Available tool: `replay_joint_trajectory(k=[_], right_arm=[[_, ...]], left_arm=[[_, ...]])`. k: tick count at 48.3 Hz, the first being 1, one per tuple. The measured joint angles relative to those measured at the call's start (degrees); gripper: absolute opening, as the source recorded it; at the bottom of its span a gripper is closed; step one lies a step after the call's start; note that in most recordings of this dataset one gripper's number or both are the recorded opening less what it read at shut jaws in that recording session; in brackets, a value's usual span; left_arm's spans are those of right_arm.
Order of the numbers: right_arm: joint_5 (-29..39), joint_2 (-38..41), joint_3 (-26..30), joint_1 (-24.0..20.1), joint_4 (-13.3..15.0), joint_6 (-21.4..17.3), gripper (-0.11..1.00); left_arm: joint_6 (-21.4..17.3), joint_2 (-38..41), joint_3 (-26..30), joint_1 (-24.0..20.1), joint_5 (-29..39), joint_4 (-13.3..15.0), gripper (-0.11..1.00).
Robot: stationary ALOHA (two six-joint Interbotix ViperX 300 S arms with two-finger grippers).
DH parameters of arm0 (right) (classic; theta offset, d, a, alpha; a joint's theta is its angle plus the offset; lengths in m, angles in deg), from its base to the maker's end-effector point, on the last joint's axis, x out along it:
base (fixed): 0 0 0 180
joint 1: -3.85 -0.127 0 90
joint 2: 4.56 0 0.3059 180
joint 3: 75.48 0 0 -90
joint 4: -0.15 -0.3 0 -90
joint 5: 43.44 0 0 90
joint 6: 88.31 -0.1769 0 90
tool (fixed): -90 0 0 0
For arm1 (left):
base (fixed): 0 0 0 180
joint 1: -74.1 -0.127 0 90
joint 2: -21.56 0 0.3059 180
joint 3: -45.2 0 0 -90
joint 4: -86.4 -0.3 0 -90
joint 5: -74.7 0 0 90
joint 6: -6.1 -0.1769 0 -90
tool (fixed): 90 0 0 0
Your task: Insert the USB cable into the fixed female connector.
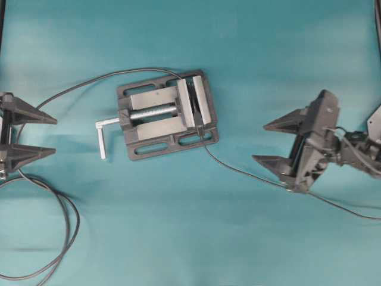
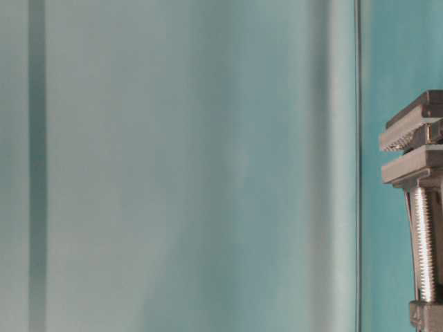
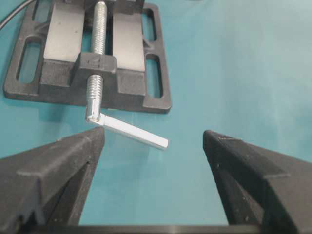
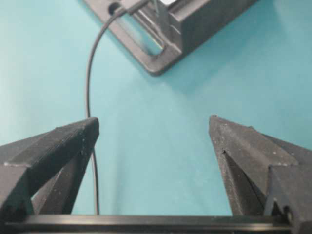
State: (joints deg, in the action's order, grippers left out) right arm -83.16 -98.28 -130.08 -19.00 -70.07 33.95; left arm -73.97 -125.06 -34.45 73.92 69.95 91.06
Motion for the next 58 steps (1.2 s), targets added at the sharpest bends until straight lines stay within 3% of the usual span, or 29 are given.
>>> replay_joint_trajectory(k=[20, 29, 39, 45, 52, 58], right_arm=[[0.88, -23.91, -13.01, 0.00, 13.89, 0.09, 0.92], [1.23, -34.28, -17.67, 0.79, 18.19, 0.70, 0.92], [0.79, -40.17, -19.16, 7.21, 20.21, 3.69, 0.92], [3.16, -40.25, -18.72, 15.03, 20.74, 7.73, 0.92], [11.60, -40.25, -16.61, 22.85, 21.36, 9.32, 0.91], [22.68, -40.25, -15.21, 25.14, 22.68, 9.32, 0.91]], left_arm=[[0.09, 0.00, 0.09, 0.00, 0.09, 0.09, 0.98], [0.00, 0.00, 0.09, 0.00, 0.09, 0.00, 0.98], [0.00, 0.00, 0.00, 0.00, 0.18, 0.00, 0.98], [0.09, 0.00, 0.00, 0.00, 0.18, 0.00, 0.98], [0.00, -0.09, 0.09, 0.00, 0.18, 0.00, 0.98], [0.00, 0.00, 0.09, 0.00, 0.09, 0.00, 0.98]])
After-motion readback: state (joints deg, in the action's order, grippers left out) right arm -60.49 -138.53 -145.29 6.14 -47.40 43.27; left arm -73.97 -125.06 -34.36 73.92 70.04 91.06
